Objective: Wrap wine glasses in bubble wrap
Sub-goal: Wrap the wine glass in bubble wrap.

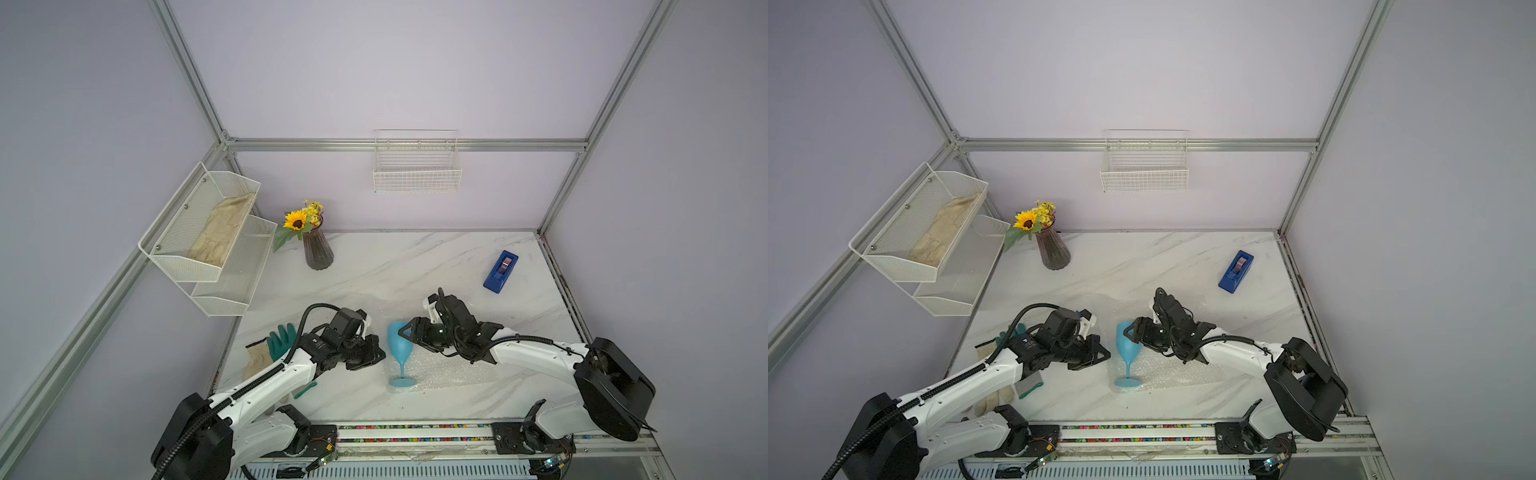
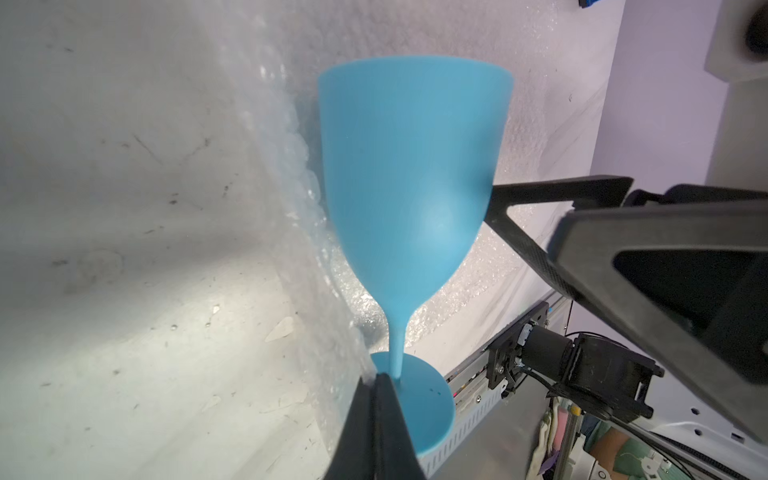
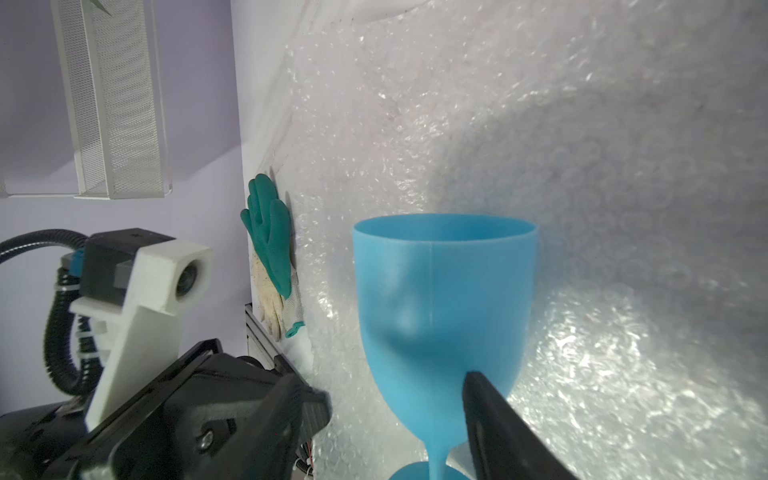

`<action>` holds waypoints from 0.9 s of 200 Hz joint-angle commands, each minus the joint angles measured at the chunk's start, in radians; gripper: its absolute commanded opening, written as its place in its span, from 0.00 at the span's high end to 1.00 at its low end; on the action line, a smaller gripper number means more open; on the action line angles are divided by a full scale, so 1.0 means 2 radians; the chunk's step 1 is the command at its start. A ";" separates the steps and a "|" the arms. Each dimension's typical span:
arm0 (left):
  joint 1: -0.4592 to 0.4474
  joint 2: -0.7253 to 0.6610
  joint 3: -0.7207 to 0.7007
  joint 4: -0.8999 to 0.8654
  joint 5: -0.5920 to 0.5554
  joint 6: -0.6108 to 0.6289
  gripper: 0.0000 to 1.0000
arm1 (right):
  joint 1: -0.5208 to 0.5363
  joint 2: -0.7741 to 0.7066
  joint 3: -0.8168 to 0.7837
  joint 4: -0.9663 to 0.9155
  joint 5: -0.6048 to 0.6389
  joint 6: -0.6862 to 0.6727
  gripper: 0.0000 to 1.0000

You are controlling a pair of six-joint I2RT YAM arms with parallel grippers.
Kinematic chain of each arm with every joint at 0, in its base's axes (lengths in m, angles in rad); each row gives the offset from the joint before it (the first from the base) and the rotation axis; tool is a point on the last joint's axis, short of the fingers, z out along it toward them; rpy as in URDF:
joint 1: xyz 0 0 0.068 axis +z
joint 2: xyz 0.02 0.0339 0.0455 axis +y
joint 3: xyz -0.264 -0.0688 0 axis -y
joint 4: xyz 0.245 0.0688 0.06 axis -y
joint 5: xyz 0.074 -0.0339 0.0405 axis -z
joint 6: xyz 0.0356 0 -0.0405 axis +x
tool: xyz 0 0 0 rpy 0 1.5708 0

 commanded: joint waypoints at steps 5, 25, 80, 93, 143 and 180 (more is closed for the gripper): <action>-0.025 0.014 0.059 0.028 -0.011 -0.021 1.00 | -0.017 -0.026 -0.022 0.005 -0.007 0.003 0.35; -0.045 0.033 0.077 0.035 -0.013 -0.025 1.00 | -0.034 -0.043 -0.036 0.004 -0.014 0.001 0.35; -0.088 0.079 0.118 0.050 -0.016 -0.033 1.00 | -0.065 -0.075 -0.063 0.004 -0.030 -0.010 0.34; -0.097 0.087 0.126 0.054 -0.016 -0.035 1.00 | -0.069 -0.078 -0.068 0.005 -0.031 -0.012 0.34; -0.122 0.126 0.154 0.074 -0.017 -0.049 1.00 | -0.092 -0.112 -0.086 0.003 -0.039 -0.014 0.34; -0.141 0.171 0.175 0.109 -0.015 -0.070 1.00 | -0.115 -0.158 -0.100 -0.004 -0.053 -0.015 0.33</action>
